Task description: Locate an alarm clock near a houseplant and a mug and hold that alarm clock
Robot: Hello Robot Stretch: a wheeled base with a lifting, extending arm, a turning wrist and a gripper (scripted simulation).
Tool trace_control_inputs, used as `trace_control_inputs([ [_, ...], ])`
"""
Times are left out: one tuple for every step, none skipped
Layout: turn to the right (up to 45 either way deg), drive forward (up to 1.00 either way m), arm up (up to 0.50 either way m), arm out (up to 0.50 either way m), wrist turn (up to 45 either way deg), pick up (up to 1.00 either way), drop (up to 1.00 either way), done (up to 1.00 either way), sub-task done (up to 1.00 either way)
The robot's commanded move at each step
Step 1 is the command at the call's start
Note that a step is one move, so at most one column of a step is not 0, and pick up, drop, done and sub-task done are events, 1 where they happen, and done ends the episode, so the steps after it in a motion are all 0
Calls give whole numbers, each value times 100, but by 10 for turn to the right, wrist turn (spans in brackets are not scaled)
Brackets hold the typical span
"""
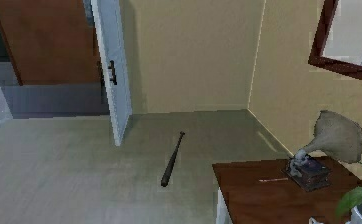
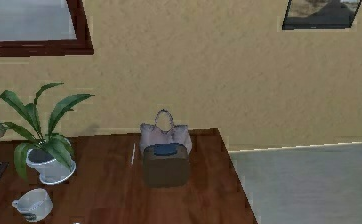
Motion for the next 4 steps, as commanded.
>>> trace_control_inputs([
  [0, 0, 22, 0, 0, 0, 0, 0, 0],
  [0, 0, 0, 32, 0, 0, 0, 0, 0],
  [0, 0, 0, 0, 450, 0, 0, 0, 0],
  [0, 0, 0, 0, 450, 0, 0, 0, 0],
])
